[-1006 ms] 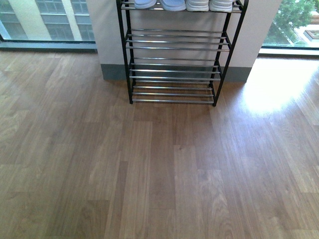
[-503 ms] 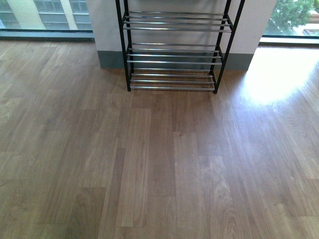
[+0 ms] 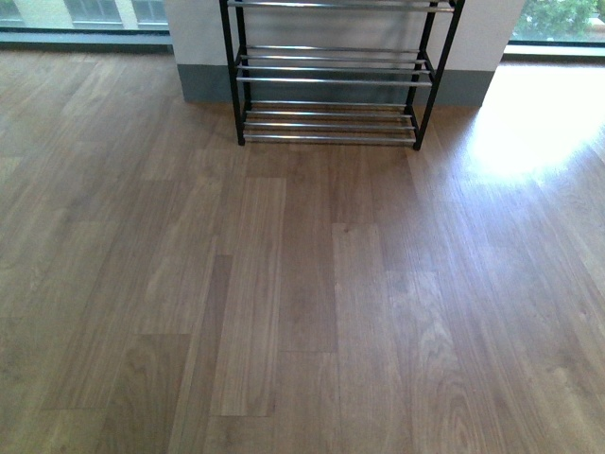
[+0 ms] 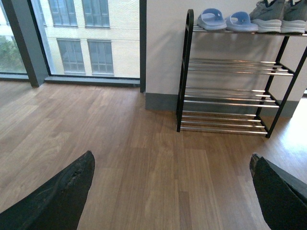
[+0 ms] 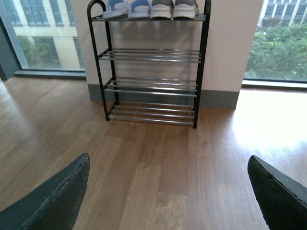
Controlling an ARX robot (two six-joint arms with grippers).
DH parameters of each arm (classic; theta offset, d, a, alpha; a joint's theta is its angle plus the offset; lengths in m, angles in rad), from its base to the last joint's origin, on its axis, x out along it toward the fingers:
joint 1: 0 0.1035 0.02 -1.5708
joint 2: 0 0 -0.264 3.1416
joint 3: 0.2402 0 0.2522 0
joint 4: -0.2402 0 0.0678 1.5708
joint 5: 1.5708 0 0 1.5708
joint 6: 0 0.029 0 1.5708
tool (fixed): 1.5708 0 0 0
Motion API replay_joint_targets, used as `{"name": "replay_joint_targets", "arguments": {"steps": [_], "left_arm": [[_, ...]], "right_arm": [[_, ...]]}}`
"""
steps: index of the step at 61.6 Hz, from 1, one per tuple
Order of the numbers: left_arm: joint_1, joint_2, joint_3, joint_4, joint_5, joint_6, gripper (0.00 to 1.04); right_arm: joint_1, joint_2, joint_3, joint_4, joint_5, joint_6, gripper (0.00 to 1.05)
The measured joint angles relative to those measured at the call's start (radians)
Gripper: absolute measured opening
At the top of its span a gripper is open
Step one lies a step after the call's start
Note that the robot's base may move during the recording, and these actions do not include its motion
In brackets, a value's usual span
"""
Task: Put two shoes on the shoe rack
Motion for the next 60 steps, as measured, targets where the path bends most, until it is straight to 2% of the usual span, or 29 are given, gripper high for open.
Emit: {"name": "replay_joint_targets", "arguments": {"steps": [60], "left_arm": [[0.000, 0.000, 0.000, 0.000, 0.000, 0.000, 0.95]], "right_arm": [[0.000, 0.000, 0.000, 0.000, 0.000, 0.000, 0.95]]}}
